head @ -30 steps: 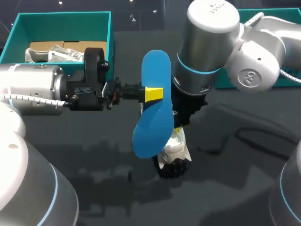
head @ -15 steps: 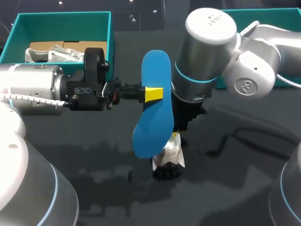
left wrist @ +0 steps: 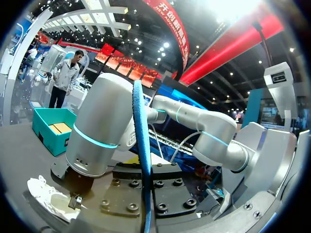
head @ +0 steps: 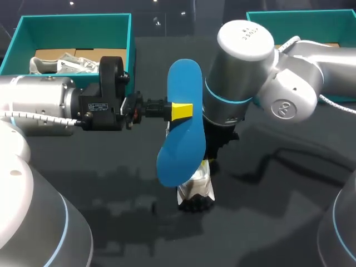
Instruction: Take the shoe out of the shoebox, open the shoe tongue, remove and reinsert the insole, then place the shoe into the shoebox
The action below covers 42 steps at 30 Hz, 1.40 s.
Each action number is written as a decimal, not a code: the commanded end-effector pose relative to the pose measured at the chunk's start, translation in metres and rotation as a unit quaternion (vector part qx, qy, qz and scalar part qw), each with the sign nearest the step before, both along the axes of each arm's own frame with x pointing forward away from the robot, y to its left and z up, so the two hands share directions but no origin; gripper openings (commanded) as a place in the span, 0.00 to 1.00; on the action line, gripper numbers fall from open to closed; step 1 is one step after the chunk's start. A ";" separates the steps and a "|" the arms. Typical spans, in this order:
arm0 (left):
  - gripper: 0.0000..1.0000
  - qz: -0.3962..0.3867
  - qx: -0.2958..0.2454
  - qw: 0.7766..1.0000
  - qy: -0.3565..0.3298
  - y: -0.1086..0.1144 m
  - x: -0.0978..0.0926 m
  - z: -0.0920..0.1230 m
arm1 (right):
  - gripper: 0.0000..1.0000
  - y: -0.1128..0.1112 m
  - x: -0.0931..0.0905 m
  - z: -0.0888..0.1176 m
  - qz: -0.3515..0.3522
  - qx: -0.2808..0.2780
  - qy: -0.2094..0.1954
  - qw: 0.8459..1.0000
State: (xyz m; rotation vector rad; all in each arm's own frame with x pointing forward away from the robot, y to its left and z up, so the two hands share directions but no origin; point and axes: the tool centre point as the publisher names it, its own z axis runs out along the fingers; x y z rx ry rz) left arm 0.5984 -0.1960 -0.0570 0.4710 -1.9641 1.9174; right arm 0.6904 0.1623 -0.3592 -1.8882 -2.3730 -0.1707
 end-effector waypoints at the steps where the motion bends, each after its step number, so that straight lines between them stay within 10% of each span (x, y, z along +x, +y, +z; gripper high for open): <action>1: 0.00 0.002 -0.001 1.000 0.000 -0.001 -0.002 -0.001 | 0.00 0.001 0.001 -0.007 0.004 0.004 0.002 1.000; 19: 0.00 0.002 -0.001 1.000 0.000 -0.001 -0.002 -0.001 | 0.00 0.005 0.004 -0.022 0.003 0.009 0.024 1.000; 20: 0.00 0.002 -0.001 1.000 0.000 -0.001 -0.002 -0.001 | 0.10 0.005 0.004 -0.021 0.002 0.010 0.025 1.000; 22: 0.00 0.002 -0.001 1.000 0.000 -0.001 -0.002 -0.001 | 0.83 0.005 0.003 -0.018 -0.002 0.010 0.025 1.000; 23: 0.00 0.002 -0.001 1.000 0.000 -0.001 -0.002 -0.001 | 1.00 0.005 0.002 -0.015 -0.004 0.010 0.024 1.000; 42: 0.00 0.002 -0.001 1.000 0.000 -0.001 -0.002 -0.001 | 1.00 -0.023 0.003 0.052 -0.032 0.126 0.070 0.989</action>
